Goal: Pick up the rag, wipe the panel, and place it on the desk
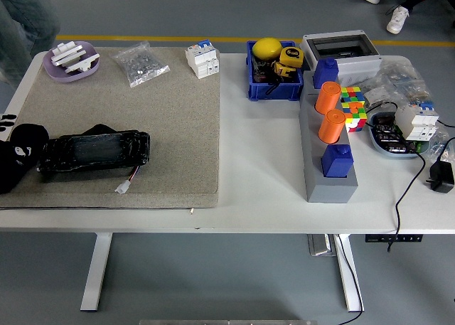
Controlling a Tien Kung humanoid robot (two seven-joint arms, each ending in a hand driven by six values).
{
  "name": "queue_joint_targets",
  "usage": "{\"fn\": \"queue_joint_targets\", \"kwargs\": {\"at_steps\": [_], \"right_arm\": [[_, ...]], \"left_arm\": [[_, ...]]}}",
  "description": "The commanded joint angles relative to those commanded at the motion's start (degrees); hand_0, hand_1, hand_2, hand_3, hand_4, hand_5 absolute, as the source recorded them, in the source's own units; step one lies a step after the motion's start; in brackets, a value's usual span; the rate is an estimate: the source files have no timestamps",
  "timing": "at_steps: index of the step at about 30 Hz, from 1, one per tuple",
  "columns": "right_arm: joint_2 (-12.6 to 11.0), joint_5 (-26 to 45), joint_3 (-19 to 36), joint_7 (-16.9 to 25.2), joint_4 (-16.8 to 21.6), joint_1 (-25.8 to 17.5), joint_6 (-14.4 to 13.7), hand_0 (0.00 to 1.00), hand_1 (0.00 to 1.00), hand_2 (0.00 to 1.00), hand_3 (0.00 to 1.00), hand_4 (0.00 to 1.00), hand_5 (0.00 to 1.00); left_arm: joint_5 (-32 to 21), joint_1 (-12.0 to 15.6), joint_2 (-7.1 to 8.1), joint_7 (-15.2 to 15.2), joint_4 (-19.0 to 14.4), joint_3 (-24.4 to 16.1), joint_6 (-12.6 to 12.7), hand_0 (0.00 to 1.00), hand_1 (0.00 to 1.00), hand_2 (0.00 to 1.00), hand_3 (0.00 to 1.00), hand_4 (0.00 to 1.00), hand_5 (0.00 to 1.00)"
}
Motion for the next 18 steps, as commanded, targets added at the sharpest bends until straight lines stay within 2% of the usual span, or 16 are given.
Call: {"fn": "queue_joint_targets", "kwargs": {"at_steps": [4, 5, 10, 11, 16, 17, 18], "right_arm": [[0.1, -0.3, 0.2, 0.1, 0.1, 0.1, -0.1, 0.809, 0.695, 0.711, 0.679, 0.998, 0.733], [0.2, -0.3, 0.3, 0.2, 0.2, 0.1, -0.1, 0.809, 0.696, 0.710, 0.679, 0.998, 0.734], [0.3, -0.5, 0.7, 0.3, 0.2, 0.0, -0.1, 0.809, 0.696, 0.710, 0.679, 0.998, 0.734], [0.3, -0.5, 0.7, 0.3, 0.2, 0.0, -0.1, 0.808, 0.696, 0.709, 0.679, 0.998, 0.733], [0.4, -1.0, 1.6, 0.5, 0.3, 0.0, -0.4, 0.808, 0.696, 0.709, 0.679, 0.998, 0.733], [0.4, -1.1, 1.7, 0.5, 0.3, 0.1, -0.4, 0.808, 0.696, 0.709, 0.679, 0.998, 0.733], [0.5, -1.1, 1.7, 0.5, 0.3, 0.1, -0.5, 0.808, 0.696, 0.709, 0.679, 0.998, 0.733]], "left_arm": [[-1.6, -1.3, -0.14, -0.3, 3.1, 1.9, 0.9, 0.803, 0.856, 0.839, 0.793, 0.931, 0.153], [-2.0, -1.6, -0.16, -0.4, 3.8, 2.3, 1.1, 0.673, 0.797, 0.795, 0.675, 0.901, 0.138], [-3.2, -2.2, -0.17, -0.2, 5.3, 3.5, 1.9, 0.673, 0.797, 0.795, 0.675, 0.901, 0.138], [-3.3, -2.3, -0.17, -0.1, 5.4, 3.7, 1.9, 0.525, 0.742, 0.764, 0.609, 0.817, 0.085], [-3.7, -2.7, -0.32, 0.3, 6.0, 5.1, 2.2, 0.525, 0.742, 0.764, 0.609, 0.817, 0.085], [-3.7, -2.7, -0.38, 0.4, 6.0, 5.3, 2.2, 0.393, 0.648, 0.645, 0.572, 0.712, 0.028], [-3.6, -2.7, -0.45, 0.4, 6.1, 5.5, 2.3, 0.393, 0.648, 0.645, 0.572, 0.712, 0.028]]}}
